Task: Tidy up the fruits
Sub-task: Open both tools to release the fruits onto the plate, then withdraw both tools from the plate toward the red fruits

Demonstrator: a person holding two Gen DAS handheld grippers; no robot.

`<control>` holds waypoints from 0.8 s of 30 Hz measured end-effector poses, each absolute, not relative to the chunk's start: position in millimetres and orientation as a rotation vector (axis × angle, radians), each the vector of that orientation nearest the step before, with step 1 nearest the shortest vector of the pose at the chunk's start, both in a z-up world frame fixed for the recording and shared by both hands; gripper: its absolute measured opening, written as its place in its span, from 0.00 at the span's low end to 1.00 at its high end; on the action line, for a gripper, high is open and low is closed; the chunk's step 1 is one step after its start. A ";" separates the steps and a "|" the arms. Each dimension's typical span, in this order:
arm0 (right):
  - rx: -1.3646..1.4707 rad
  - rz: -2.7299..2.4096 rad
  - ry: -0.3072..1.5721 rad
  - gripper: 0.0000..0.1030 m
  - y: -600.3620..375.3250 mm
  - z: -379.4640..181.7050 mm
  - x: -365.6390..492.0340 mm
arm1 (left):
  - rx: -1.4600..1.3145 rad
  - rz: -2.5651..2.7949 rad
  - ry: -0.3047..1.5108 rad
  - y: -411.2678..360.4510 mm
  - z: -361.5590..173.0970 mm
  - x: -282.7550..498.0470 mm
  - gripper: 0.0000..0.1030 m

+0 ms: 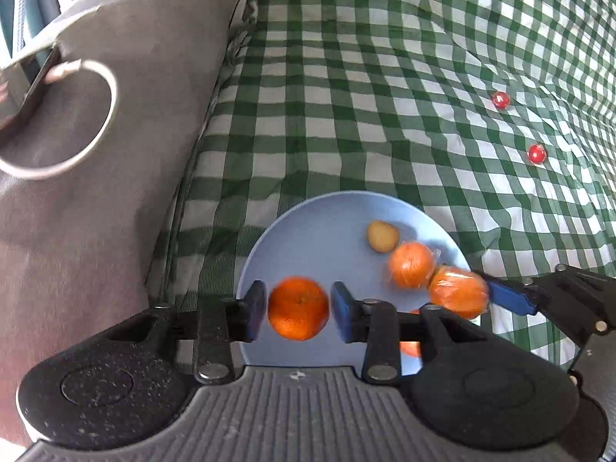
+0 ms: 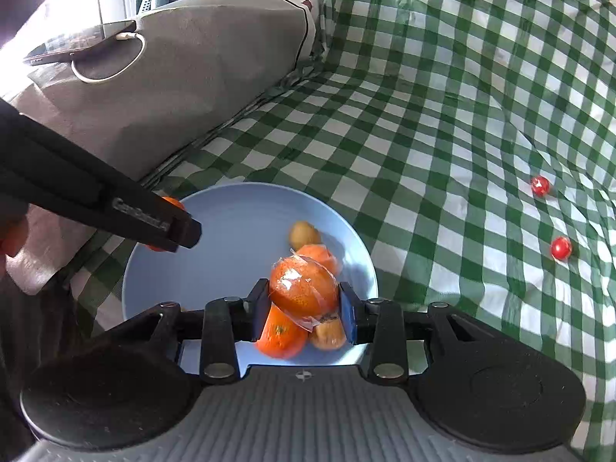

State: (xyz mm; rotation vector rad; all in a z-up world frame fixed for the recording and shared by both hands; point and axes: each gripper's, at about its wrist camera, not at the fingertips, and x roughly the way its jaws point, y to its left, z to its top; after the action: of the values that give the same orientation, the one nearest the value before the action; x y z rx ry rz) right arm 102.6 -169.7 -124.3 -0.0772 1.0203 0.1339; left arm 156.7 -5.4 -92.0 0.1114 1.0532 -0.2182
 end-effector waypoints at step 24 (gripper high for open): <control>-0.113 0.070 0.883 0.94 -155.6 -21.9 -27.0 | 0.018 -0.126 0.997 31.1 -22.2 19.7 1.00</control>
State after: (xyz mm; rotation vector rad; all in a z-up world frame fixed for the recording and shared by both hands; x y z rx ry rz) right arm -27.0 -155.6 -21.9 -0.1129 0.8830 0.0697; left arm 19.7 31.1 -22.2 0.0177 0.9970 -0.1261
